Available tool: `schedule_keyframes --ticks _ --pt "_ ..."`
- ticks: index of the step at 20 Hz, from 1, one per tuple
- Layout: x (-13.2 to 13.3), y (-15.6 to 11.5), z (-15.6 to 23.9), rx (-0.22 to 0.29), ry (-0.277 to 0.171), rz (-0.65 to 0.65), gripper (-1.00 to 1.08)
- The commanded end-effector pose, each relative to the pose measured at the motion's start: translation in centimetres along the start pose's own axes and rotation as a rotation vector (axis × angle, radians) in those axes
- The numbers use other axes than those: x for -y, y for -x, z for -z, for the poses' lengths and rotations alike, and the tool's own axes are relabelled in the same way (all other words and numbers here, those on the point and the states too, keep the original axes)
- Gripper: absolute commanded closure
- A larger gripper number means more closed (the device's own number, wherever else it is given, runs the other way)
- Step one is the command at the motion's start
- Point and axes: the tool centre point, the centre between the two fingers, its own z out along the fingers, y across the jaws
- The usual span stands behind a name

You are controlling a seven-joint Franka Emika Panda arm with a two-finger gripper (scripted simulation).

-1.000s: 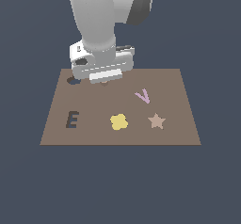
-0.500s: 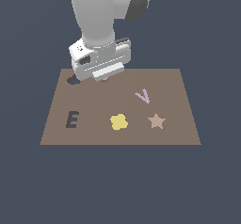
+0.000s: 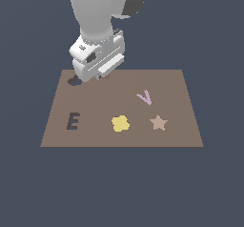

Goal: Insert a designated object into the corresponding slot on a board.

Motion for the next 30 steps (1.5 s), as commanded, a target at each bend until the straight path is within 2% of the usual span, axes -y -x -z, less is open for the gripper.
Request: schedule_keyframes --ticks 1,15,30 --pt "0.1 0.6 0.1 0.000 0.001 0.100 1.08" --pt "-0.4 3.9 0.2 0.000 0.001 0.630 1.08" --pt "-2.7 6.6 0.4 0.000 0.002 1.176 1.08"
